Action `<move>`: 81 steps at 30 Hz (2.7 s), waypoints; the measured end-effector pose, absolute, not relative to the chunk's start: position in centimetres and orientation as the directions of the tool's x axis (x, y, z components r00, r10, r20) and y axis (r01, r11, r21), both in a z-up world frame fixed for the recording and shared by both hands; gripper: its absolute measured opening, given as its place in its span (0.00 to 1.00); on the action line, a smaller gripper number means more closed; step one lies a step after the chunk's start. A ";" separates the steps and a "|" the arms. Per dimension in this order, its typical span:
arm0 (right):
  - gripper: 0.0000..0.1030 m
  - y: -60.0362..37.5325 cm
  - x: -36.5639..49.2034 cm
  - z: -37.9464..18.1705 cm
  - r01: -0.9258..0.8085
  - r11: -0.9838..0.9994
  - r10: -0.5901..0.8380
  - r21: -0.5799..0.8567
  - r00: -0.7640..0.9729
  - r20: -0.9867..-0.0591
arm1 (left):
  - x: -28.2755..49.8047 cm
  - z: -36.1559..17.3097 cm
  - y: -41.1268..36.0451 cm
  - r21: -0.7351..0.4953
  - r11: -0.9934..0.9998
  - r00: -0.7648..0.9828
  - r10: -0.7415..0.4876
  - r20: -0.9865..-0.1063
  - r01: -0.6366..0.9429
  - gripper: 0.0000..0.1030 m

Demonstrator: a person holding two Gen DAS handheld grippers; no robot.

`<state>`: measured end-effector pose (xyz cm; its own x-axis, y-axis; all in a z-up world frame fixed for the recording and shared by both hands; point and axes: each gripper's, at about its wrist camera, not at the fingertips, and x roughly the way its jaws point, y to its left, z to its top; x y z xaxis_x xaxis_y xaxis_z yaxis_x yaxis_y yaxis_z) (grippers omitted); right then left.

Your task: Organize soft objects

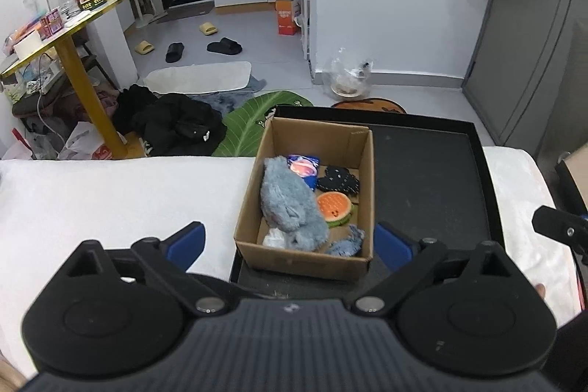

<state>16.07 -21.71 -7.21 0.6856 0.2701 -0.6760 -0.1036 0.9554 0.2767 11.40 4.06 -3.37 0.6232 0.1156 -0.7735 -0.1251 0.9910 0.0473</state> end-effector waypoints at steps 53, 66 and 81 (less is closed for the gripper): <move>1.00 -22.4 7.1 -1.0 -0.136 0.977 0.208 0.162 0.745 -0.634 | 1.2 4.5 0.9 0.018 0.993 0.714 0.097 -0.693 -0.116 0.99; 1.00 -21.8 7.0 -1.3 -0.131 0.977 0.209 0.167 0.736 -0.644 | 1.3 4.2 1.3 0.025 0.994 0.713 0.095 -0.695 -0.108 0.99; 1.00 -21.8 7.0 -1.2 -0.148 0.974 0.224 0.171 0.723 -0.654 | 1.2 4.4 1.9 0.040 0.993 0.717 0.105 -0.689 -0.107 0.99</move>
